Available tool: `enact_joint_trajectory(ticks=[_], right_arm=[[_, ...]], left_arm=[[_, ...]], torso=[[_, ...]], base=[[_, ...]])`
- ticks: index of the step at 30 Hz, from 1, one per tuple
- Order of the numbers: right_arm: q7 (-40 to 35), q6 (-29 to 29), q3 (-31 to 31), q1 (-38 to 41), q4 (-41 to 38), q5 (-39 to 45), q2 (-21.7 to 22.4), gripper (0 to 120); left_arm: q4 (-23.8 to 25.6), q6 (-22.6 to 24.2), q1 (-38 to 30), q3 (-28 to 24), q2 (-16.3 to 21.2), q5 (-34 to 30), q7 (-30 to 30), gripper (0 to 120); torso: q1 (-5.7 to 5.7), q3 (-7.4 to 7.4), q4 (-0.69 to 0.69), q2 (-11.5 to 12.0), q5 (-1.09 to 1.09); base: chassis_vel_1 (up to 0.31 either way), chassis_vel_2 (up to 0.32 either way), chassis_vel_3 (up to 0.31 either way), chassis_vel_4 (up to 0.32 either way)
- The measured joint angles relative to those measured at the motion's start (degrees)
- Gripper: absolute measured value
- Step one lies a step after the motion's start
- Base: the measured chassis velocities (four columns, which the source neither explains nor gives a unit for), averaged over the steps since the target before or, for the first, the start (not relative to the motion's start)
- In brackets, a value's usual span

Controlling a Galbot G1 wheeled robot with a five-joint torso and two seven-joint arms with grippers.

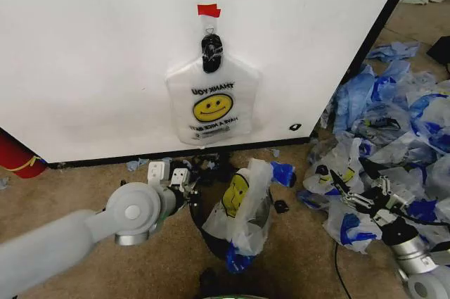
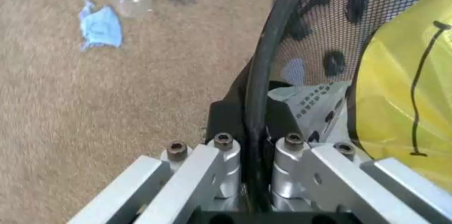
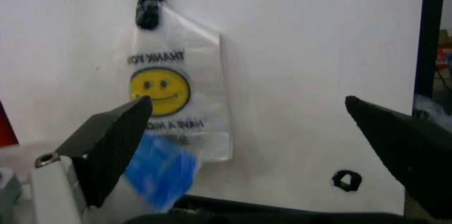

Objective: Pick up the garbage bag from the wall and place it over the trash bin.

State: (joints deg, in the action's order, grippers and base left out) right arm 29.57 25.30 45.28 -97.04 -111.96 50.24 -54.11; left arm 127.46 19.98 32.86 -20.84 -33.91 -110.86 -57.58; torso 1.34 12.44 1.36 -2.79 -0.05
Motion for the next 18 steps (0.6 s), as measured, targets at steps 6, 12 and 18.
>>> enact_joint_trajectory(ticks=[6,12,18], right_arm=[[0.7,0.0,-1.0,0.8,0.8,-0.2,0.0,100],[0.8,-0.1,-1.5,1.5,1.0,-0.4,0.1,100],[0.8,-0.4,-1.5,1.8,1.2,-0.5,0.7,100]], left_arm=[[-2.3,-3.4,6.7,6.2,-2.8,4.1,-4.6,2],[-3.6,-4.6,13.7,10.4,-4.0,8.8,-5.9,2],[-3.6,-5.4,19.7,14.2,-5.1,11.4,-4.5,2]], torso=[[0.0,0.0,0.0,0.0,-0.01],[0.0,0.0,-0.02,0.0,-0.03],[0.0,0.0,-0.02,0.0,0.0]], base=[[0.0,0.0,0.0,0.0],[0.0,0.0,0.0,0.0],[0.0,0.0,0.0,0.0]])
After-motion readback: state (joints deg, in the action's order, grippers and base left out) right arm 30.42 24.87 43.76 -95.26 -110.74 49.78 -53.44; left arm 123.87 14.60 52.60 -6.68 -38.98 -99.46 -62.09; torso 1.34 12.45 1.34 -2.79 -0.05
